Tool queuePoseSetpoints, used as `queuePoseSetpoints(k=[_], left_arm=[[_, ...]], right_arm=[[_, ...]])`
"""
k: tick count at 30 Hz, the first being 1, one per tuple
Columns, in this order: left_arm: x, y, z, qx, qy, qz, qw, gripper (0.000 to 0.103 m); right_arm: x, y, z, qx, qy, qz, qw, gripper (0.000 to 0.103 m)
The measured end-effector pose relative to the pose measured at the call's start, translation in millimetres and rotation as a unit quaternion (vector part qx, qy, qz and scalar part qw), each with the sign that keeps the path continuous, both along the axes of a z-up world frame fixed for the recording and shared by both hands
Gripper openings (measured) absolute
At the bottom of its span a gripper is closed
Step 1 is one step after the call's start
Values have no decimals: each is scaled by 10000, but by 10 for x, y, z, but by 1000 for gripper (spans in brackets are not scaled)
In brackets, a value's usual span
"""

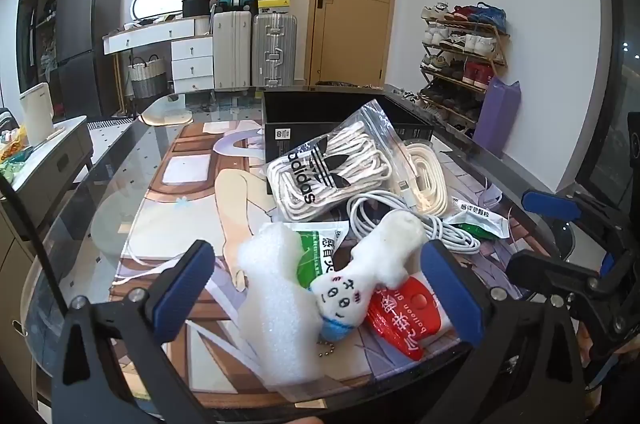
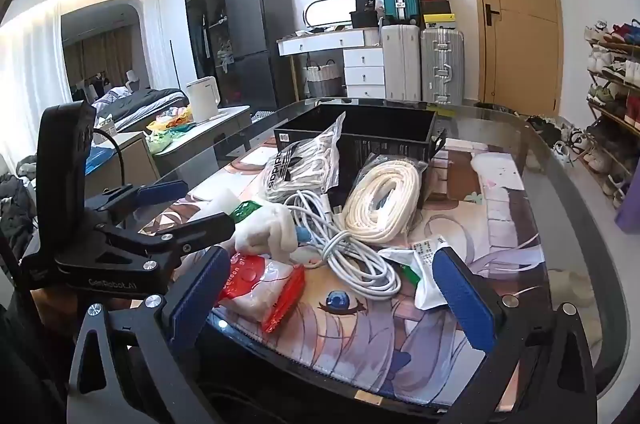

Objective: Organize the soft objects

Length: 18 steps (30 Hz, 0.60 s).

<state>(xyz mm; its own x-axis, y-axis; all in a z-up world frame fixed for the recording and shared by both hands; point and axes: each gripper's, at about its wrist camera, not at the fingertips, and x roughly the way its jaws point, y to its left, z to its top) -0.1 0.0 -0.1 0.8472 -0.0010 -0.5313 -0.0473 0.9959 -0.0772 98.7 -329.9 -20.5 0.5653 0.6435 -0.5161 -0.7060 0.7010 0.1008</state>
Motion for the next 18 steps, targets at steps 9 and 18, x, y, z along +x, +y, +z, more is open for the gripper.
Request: queuePoseSetpoints(k=[9,18], left_arm=[[13,52,-56,-75,58,45,9999,103],[-63,66,-9,-191,-53,90,9998,103]], right_arm=[[3,15,-17,105,0,77,9999,103],[129,-144,-39,288,242,-237,9990,103]])
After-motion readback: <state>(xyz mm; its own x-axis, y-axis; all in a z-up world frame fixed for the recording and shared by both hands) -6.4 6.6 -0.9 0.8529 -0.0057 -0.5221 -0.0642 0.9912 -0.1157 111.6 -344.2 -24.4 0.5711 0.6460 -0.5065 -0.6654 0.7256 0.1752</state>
